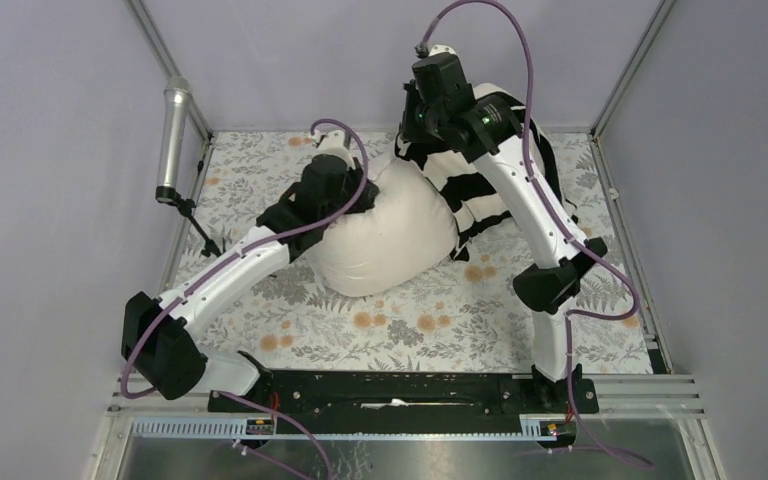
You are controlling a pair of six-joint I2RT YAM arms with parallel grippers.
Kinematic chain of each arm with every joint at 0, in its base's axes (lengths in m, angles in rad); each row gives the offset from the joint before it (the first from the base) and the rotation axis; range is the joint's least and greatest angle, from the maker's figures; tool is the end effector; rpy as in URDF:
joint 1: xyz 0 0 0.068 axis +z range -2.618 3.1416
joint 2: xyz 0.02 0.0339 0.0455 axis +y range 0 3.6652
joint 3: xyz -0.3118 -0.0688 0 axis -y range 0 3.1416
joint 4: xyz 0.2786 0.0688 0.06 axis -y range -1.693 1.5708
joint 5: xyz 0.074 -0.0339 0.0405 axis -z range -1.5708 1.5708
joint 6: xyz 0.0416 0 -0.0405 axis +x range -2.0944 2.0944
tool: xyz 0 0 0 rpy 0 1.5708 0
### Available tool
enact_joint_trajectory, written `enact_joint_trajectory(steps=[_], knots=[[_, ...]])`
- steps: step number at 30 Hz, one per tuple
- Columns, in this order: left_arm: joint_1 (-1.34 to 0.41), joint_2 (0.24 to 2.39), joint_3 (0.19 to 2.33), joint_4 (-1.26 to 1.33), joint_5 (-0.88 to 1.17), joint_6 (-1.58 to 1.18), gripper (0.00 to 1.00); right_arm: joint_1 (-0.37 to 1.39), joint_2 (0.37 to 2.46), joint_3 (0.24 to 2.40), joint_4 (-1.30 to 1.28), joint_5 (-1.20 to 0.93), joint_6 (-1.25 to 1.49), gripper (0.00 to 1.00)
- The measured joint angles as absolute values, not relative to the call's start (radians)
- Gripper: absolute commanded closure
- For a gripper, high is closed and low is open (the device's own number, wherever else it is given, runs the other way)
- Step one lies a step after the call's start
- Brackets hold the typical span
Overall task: Put the pillow into the pillowcase
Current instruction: Stuff the pillow into the pillowcase.
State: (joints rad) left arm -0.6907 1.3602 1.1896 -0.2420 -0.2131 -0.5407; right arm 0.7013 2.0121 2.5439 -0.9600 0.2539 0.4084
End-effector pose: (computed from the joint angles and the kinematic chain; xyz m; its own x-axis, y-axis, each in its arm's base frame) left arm 0.2712 -0.2128 0.3843 -0.5086 -0.2323 -0.8291 0.2467 0.8832 -0.3988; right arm 0.3634 0.2932 0.5410 -0.4698 0.1064 -0.8763 -0.2870 0.9204 0.2656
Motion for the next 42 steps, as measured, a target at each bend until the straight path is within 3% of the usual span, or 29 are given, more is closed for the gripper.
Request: enact_joint_trajectory(steps=[1,4,6,8,14,20,23,27,32,34,39,42], knots=[[-0.660,1.366,1.190,-0.232,-0.175,-0.566,1.00,0.672,2.017,2.525,-0.953,0.229,0.419,0.80],[-0.566,1.417,1.220,-0.225,-0.061,-0.624,1.00,0.623,2.043,2.488,-0.915,0.175,0.447,0.29],[-0.515,1.465,1.245,-0.212,0.004,-0.645,1.00,0.619,2.049,2.471,-0.887,0.151,0.448,0.10],[-0.466,1.523,1.276,-0.203,0.051,-0.656,1.00,0.623,2.048,2.463,-0.869,0.136,0.443,0.01],[-0.372,1.696,1.404,-0.224,0.080,-0.646,1.00,0.633,1.924,2.273,-0.791,0.184,0.391,0.01],[-0.311,1.796,1.439,-0.265,0.088,-0.636,1.00,0.634,1.555,1.599,-0.561,0.290,0.339,0.00],[-0.311,1.816,1.439,-0.302,0.097,-0.629,1.00,0.634,1.528,1.434,-0.477,0.311,0.308,0.00],[-0.314,1.819,1.439,-0.323,0.101,-0.621,1.00,0.626,1.635,1.396,-0.402,0.364,0.272,0.10],[-0.310,1.819,1.439,-0.325,0.101,-0.618,1.00,0.603,1.716,1.398,-0.334,0.445,0.236,0.38],[-0.309,1.819,1.439,-0.325,0.101,-0.618,1.00,0.597,1.720,1.398,-0.320,0.485,0.232,0.38],[-0.305,1.819,1.439,-0.329,0.102,-0.618,1.00,0.581,1.717,1.399,-0.302,0.566,0.226,0.24],[-0.301,1.819,1.437,-0.328,0.104,-0.618,1.00,0.575,1.707,1.399,-0.302,0.591,0.217,0.27]])
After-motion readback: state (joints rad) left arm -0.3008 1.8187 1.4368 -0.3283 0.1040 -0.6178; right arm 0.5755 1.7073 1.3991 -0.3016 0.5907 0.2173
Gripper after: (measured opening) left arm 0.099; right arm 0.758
